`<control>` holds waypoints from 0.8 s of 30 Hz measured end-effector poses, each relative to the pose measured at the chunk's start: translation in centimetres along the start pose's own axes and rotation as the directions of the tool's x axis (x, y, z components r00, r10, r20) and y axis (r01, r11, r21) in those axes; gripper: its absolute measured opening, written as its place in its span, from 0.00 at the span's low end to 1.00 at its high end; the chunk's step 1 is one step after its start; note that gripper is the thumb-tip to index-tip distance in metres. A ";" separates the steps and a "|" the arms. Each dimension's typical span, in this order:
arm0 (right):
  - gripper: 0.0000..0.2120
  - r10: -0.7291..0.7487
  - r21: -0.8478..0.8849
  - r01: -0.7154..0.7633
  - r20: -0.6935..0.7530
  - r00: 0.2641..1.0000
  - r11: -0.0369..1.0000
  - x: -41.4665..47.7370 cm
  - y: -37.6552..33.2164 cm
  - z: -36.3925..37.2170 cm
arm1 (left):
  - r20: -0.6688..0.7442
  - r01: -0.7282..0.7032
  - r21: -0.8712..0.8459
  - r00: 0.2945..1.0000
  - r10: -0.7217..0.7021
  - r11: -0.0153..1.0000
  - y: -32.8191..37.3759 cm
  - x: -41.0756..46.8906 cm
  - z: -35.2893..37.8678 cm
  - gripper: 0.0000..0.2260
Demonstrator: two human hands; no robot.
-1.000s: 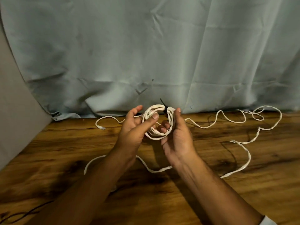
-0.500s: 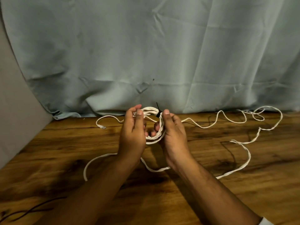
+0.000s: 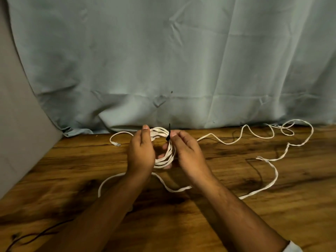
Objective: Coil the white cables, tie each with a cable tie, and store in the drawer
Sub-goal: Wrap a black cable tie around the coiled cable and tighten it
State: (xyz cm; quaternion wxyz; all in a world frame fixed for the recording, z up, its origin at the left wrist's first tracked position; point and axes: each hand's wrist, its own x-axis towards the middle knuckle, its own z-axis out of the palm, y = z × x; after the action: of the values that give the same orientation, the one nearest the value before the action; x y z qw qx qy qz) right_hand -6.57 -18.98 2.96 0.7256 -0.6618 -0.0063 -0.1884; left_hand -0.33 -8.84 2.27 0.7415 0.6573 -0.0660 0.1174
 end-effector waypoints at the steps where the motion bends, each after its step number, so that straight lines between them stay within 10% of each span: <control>1: 0.09 -0.023 -0.091 0.025 0.024 0.999 0.996 -0.1 0.0 -0.2 | 0.009 -0.005 0.004 1.000 0.005 1.000 0.2 -0.1 -0.1 0.18; 7: 0.16 -0.293 -0.539 0.261 0.027 0.956 0.801 -0.7 -0.2 -1.4 | 0.027 0.016 -0.063 1.000 -0.015 0.998 2.3 -2.0 0.5 0.12; 12: 0.11 -0.362 -0.470 0.297 -0.051 0.931 0.831 -2.1 -3.3 -4.6 | 0.222 -0.087 -0.096 0.969 0.106 0.992 4.6 -4.2 2.6 0.13; 24: 0.06 -0.286 -0.578 0.040 -0.341 0.895 0.815 -16.6 -11.7 -23.5 | 0.746 -0.405 0.103 0.636 0.199 0.908 7.7 -16.4 14.9 0.12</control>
State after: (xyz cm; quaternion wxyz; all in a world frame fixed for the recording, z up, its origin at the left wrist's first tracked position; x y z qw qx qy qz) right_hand -30.94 -37.81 6.96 0.4659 -0.7858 0.1443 -0.3804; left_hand -17.28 -24.20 7.38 0.5313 0.7205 -0.4452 -0.0186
